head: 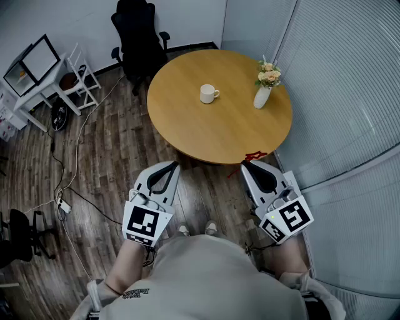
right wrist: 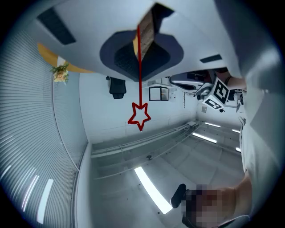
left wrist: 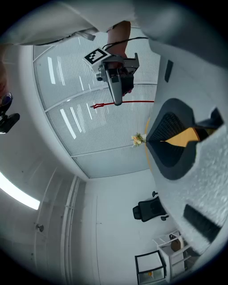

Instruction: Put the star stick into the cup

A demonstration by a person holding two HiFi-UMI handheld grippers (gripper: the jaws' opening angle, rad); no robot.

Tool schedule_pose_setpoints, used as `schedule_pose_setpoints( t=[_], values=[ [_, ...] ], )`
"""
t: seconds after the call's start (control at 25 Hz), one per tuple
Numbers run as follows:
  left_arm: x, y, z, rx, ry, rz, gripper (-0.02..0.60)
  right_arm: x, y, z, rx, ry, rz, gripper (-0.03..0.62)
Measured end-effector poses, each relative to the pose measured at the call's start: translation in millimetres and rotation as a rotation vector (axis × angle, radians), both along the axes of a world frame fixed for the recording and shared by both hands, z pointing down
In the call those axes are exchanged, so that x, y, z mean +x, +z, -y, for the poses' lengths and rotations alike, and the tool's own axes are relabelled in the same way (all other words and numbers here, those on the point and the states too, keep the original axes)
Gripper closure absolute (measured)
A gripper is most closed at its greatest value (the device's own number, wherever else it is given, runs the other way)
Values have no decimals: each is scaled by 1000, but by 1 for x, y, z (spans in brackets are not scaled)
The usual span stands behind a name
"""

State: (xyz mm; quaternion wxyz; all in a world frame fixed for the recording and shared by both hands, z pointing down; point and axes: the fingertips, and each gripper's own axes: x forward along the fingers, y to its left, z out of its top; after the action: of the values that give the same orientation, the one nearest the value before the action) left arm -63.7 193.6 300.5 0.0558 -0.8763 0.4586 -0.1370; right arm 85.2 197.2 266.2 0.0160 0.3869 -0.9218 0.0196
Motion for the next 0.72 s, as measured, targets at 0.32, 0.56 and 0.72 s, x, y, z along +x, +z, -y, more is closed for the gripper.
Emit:
schedule_pose_setpoints(
  t=[0.32, 0.56, 0.72],
  values=[
    [4, 6, 2, -5, -3, 5, 560, 8, 2, 6, 2, 19, 27, 559],
    [11, 9, 5, -4, -1, 14, 560, 15, 8, 11, -9, 22, 29, 559],
    [18, 7, 11, -3, -3, 18, 560, 19, 8, 18, -9, 11, 28, 559]
  ],
)
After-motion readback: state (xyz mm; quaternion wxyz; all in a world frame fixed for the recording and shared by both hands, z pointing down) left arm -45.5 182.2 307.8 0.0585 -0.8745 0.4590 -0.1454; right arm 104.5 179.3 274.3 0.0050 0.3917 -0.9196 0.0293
